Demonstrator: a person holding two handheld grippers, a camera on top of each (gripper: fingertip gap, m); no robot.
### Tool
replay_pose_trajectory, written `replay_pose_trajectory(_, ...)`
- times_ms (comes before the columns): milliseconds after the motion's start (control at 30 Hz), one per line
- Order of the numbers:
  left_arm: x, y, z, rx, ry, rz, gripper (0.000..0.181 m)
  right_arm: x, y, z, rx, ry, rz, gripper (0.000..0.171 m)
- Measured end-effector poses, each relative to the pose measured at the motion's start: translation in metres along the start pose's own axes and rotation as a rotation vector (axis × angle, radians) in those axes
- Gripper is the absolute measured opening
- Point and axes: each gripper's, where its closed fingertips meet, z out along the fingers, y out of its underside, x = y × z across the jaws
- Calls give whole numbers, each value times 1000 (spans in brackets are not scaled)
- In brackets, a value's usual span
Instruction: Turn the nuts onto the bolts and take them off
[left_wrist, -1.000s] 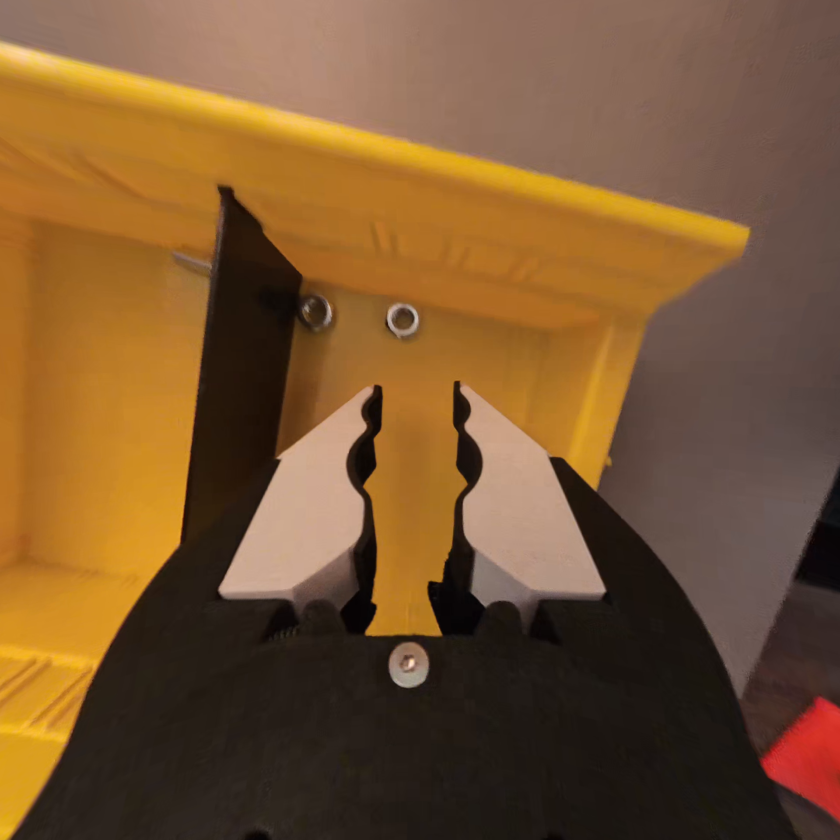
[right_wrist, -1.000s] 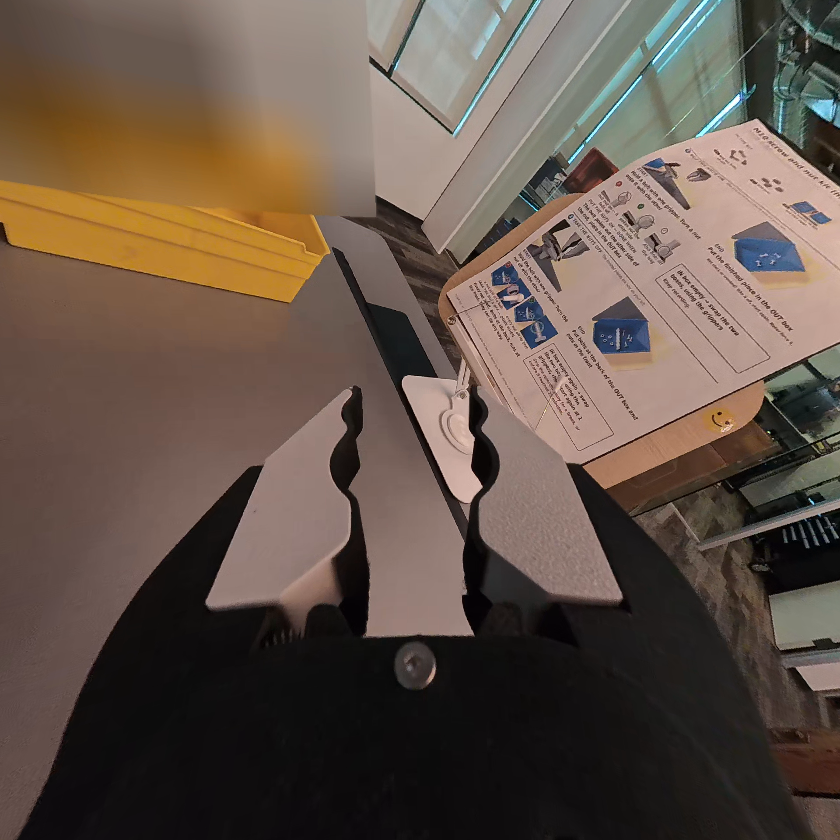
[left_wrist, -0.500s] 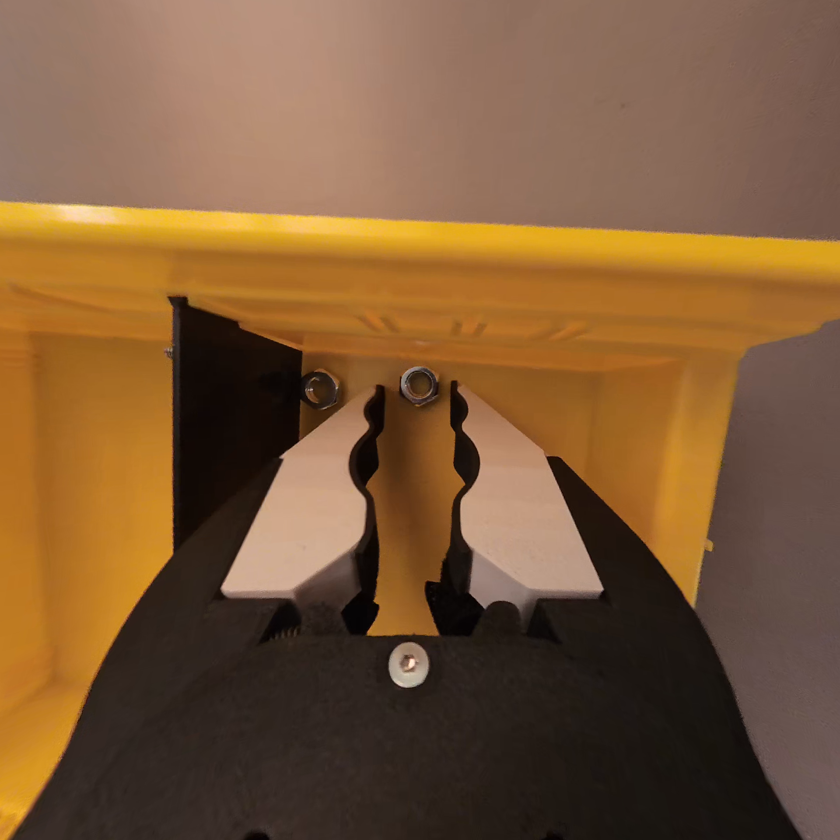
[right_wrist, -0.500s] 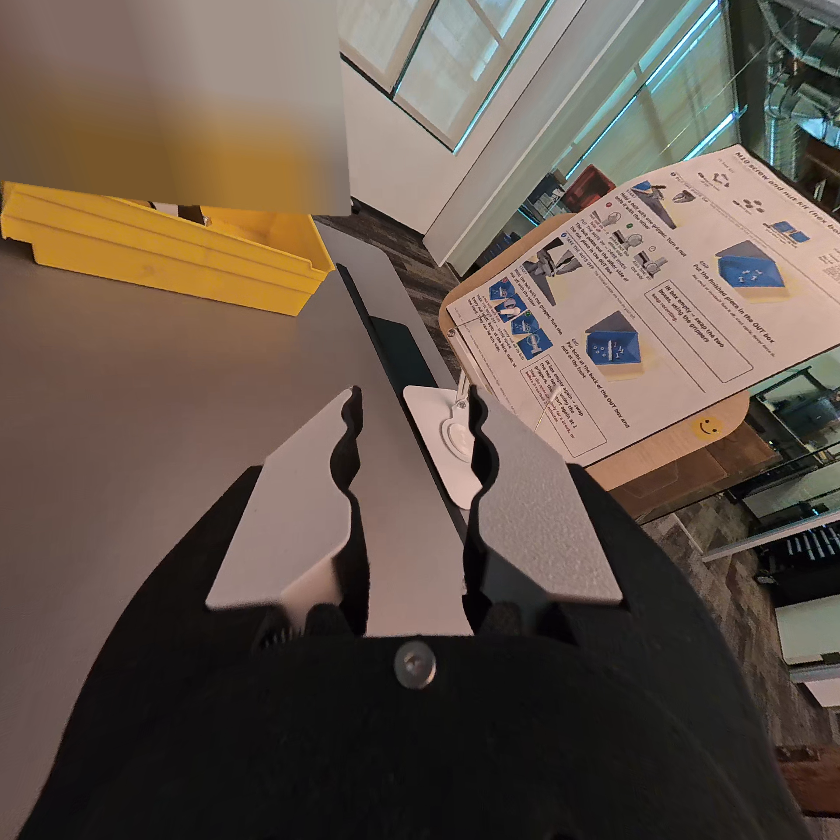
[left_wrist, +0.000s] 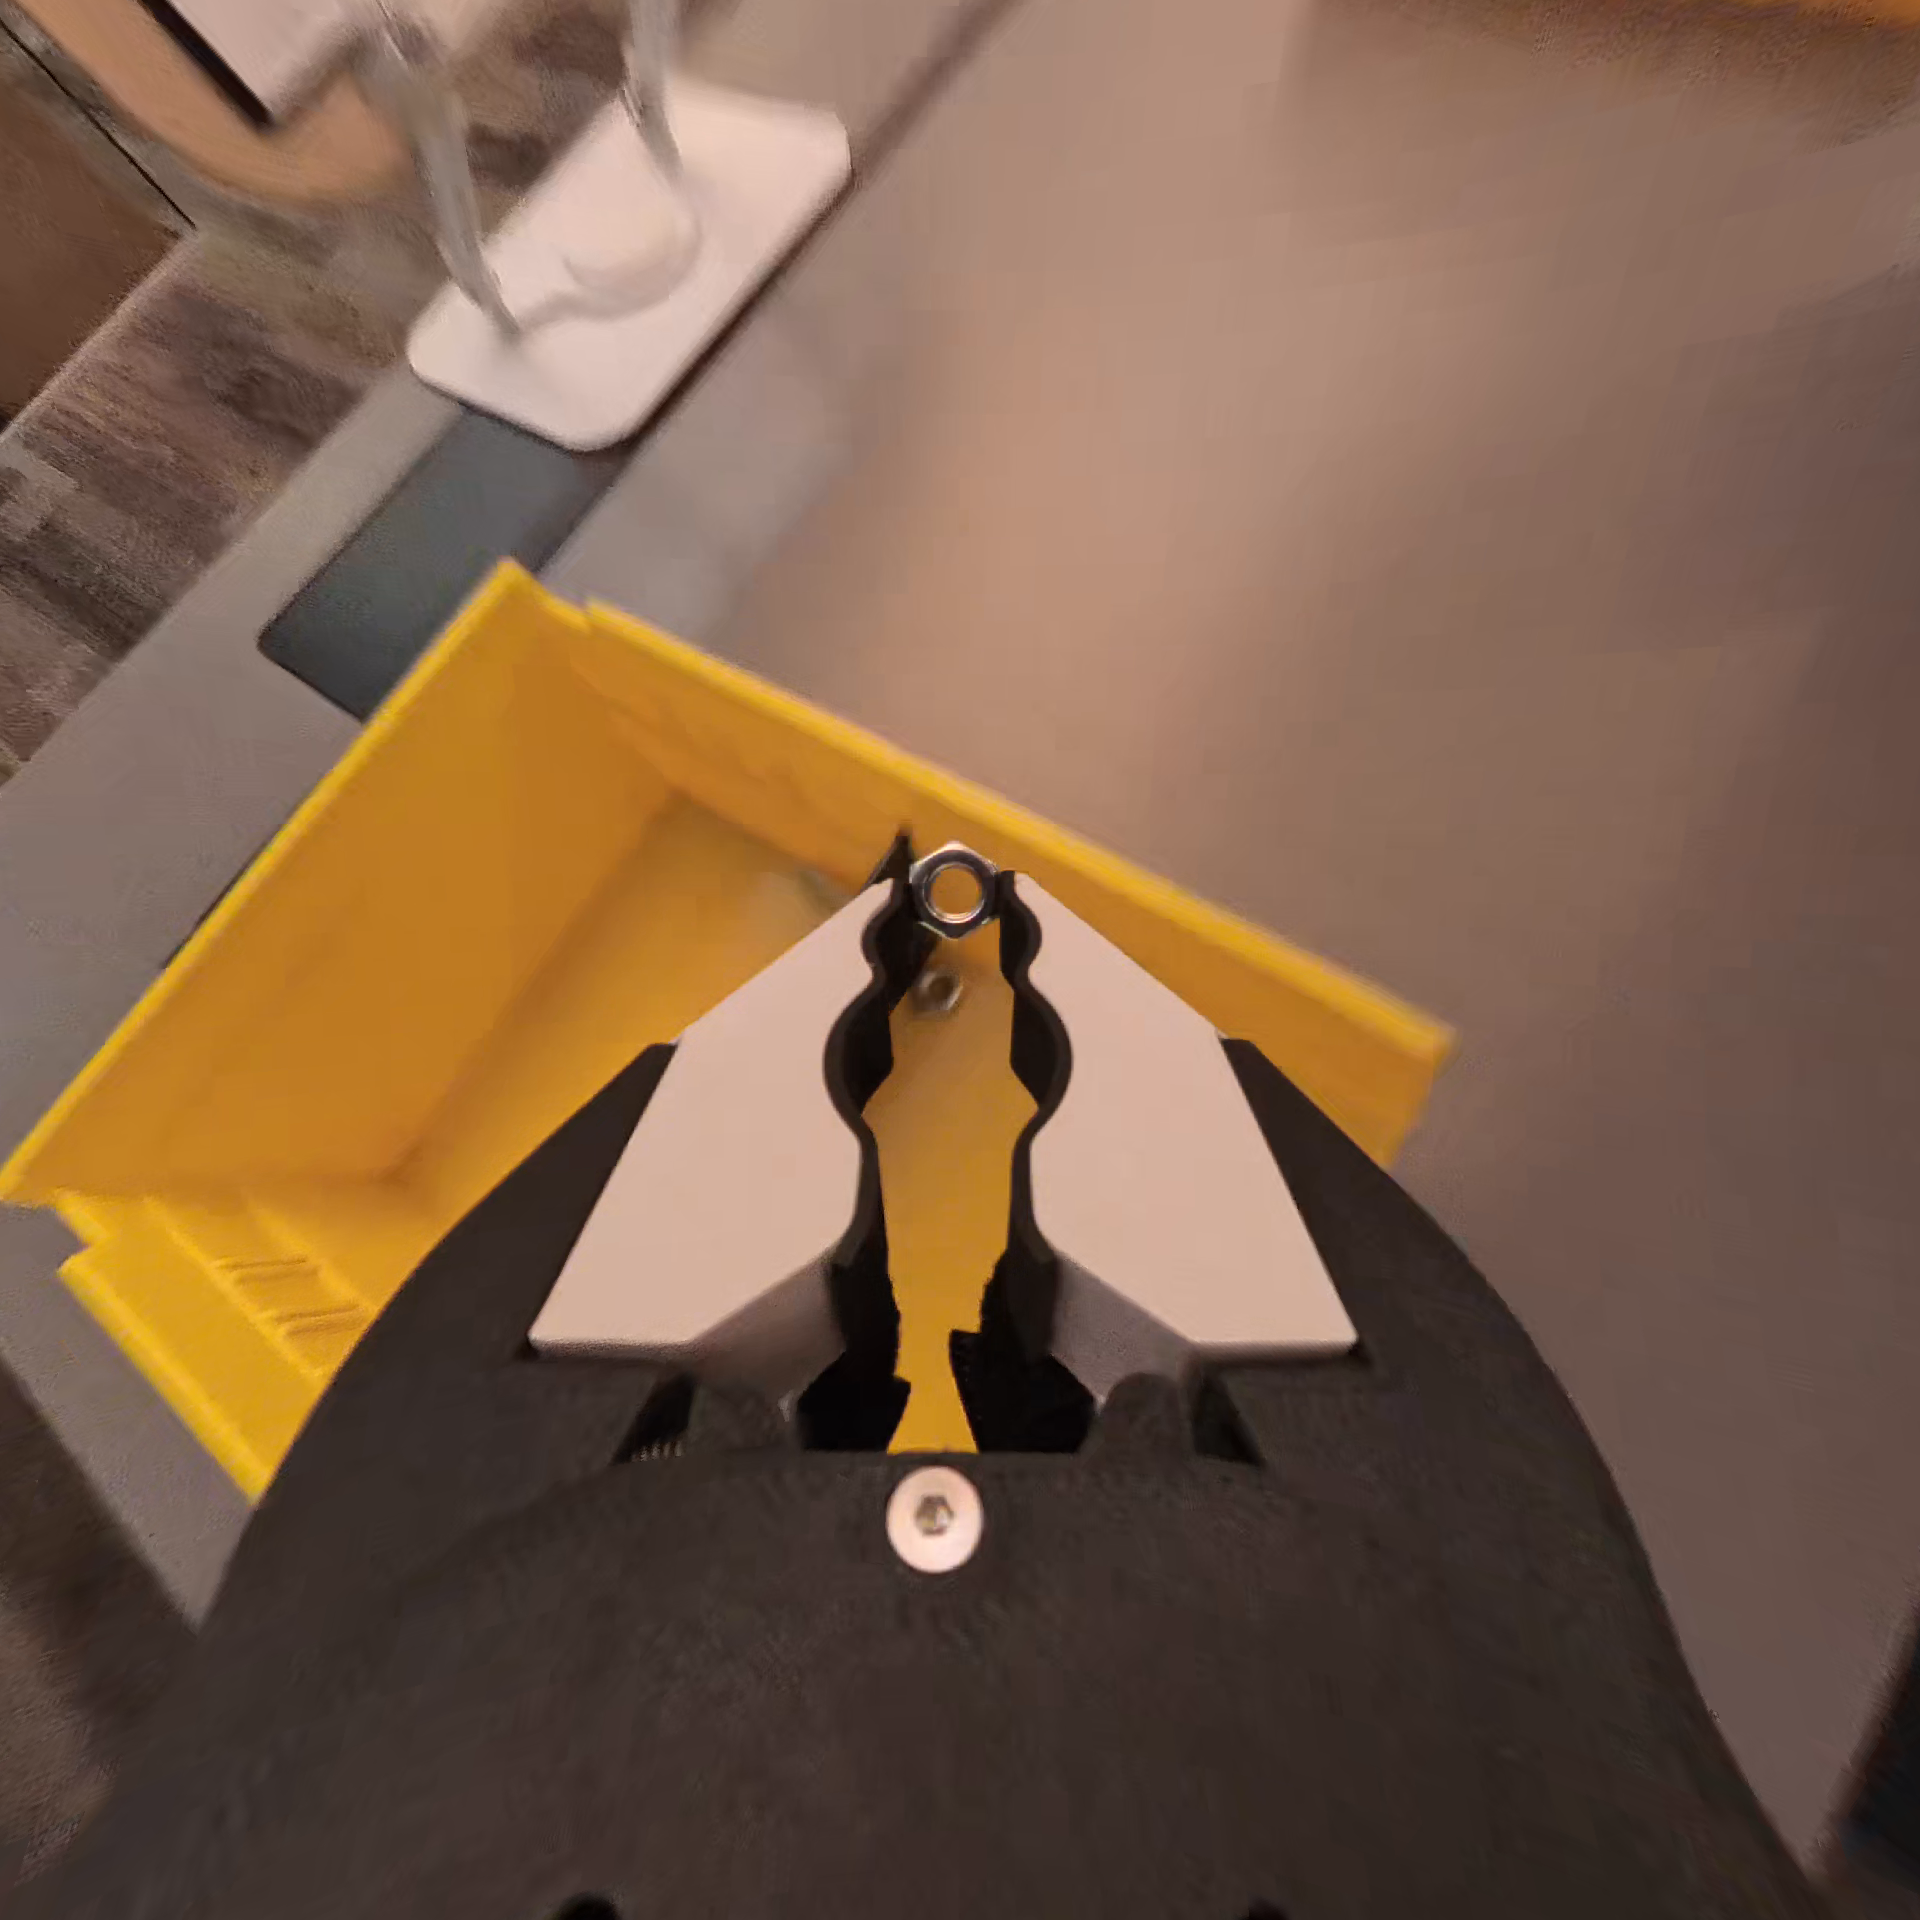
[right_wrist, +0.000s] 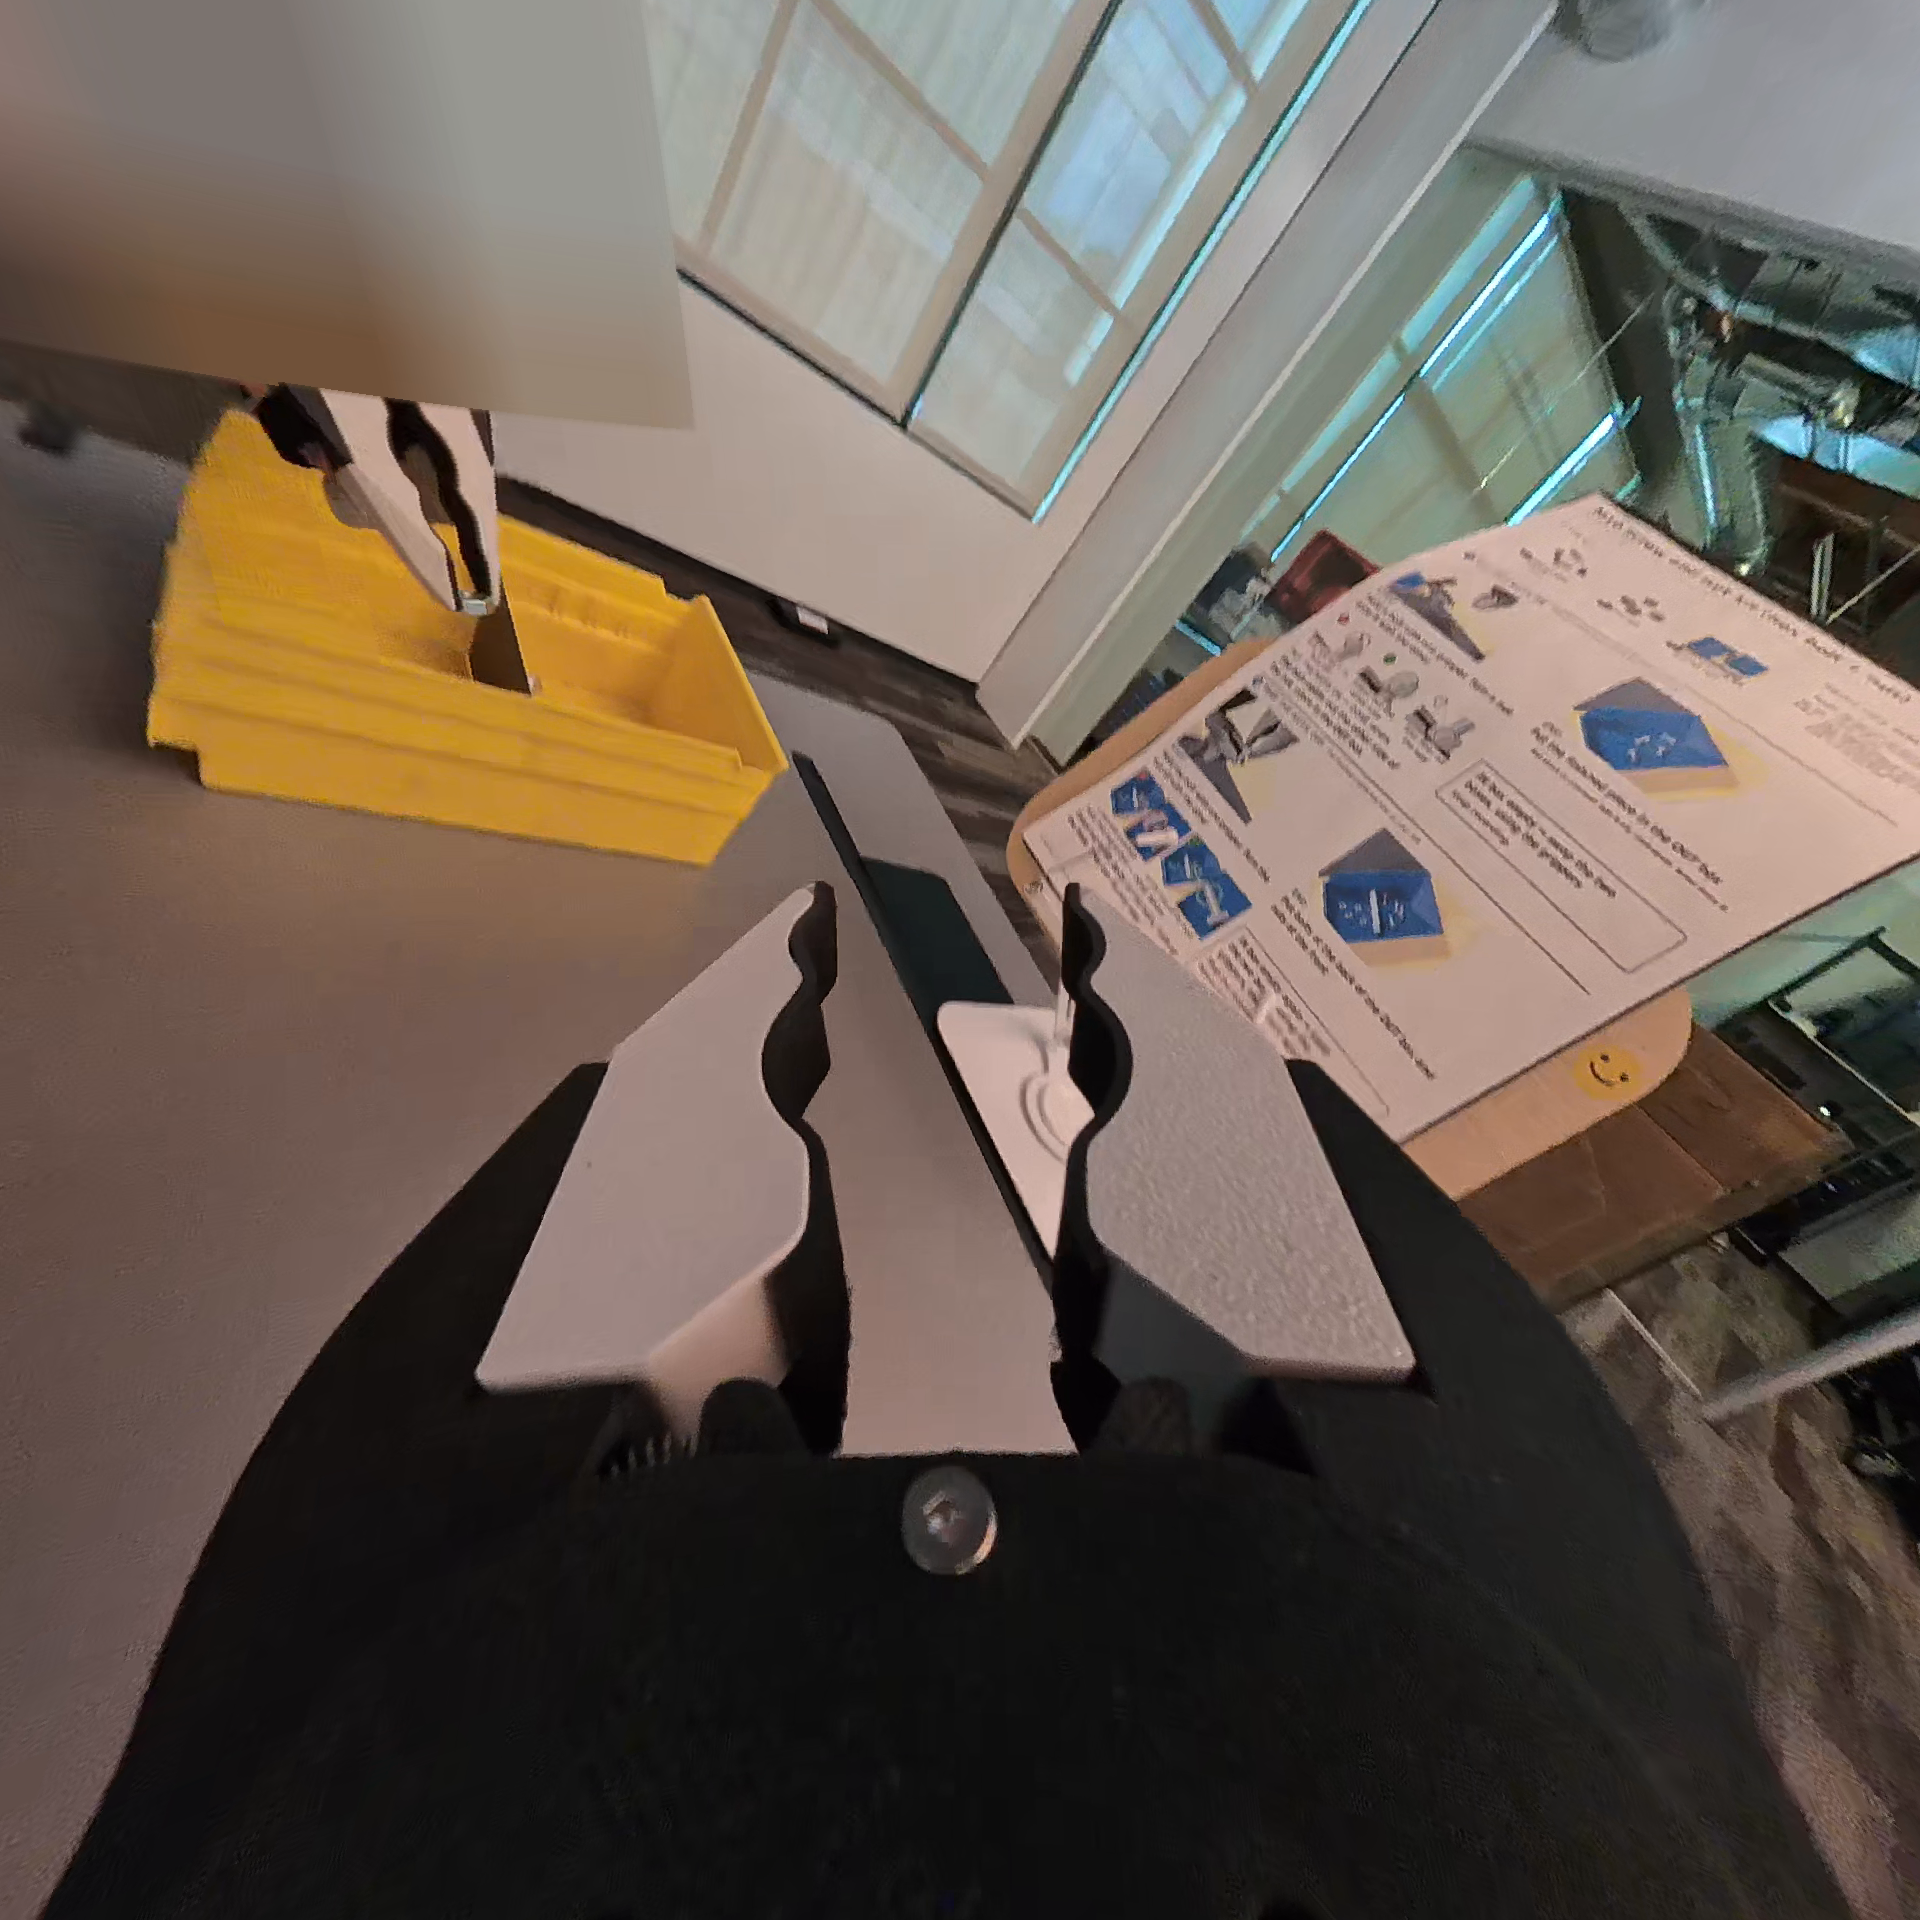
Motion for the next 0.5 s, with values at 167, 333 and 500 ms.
replay_pose_trajectory(167, 62, -76, 3, 150, 78, -195, 15, -17, -24, 17, 135, -60, 65, 43)
replay_pose_trajectory(333, 134, -115, 72, 207, 206, -325, 15, -39, -45, 12, 127, -113, 18, 45)
replay_pose_trajectory(500, 173, -112, 155, 76, 251, -310, 15, -41, -69, -21, 120, -78, -26, 45)
